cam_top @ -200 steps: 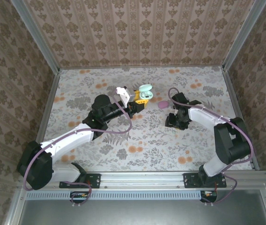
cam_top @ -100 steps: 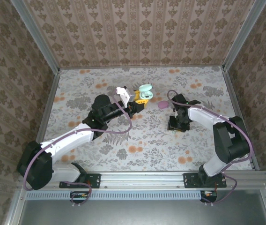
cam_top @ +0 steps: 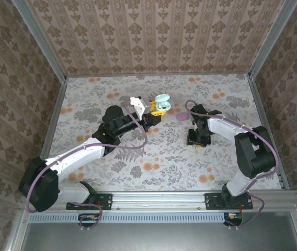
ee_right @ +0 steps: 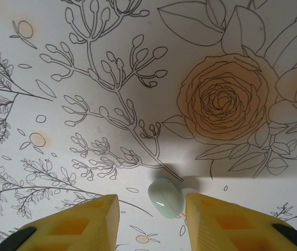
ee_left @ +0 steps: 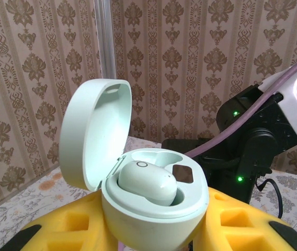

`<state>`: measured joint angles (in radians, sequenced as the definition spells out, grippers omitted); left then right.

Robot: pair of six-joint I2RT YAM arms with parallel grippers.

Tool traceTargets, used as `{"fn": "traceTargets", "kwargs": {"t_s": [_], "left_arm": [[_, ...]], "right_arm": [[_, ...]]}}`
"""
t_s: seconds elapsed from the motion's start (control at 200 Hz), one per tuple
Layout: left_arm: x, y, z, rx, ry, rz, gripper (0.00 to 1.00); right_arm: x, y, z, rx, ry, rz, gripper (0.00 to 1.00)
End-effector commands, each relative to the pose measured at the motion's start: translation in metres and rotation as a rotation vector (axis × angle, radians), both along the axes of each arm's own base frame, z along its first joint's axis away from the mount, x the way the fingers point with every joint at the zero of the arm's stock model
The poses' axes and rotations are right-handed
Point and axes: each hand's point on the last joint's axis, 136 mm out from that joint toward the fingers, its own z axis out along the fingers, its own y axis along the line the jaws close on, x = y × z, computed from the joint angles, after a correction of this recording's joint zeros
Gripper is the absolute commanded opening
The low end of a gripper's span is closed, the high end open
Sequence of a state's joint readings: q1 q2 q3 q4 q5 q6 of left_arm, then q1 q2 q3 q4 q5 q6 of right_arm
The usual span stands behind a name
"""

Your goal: Insert wireless bluetooth earbuds into charging case

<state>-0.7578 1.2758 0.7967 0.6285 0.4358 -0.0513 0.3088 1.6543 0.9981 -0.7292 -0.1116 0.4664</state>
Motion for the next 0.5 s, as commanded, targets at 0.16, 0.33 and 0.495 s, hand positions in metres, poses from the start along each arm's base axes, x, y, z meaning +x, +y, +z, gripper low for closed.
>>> {"fn": "traceTargets", "kwargs": {"t_s": [0.16, 0.33, 0.495], "left_arm": [[0.0011, 0.0024, 0.0153, -0.028, -0.037, 0.012, 0.32], [0.0014, 0.0028, 0.0156, -0.026, -0.039, 0.015, 0.32], [0.0014, 0.0034, 0.0153, -0.022, -0.041, 0.018, 0.32]], "right_arm": [[-0.0043, -0.002, -0.0034, -0.027, 0.031, 0.019, 0.4], [-0.003, -0.0014, -0.0061, -0.027, 0.035, 0.024, 0.4], [-0.0019, -0.0014, -0.0082, -0.03, 0.04, 0.025, 0.4]]}}
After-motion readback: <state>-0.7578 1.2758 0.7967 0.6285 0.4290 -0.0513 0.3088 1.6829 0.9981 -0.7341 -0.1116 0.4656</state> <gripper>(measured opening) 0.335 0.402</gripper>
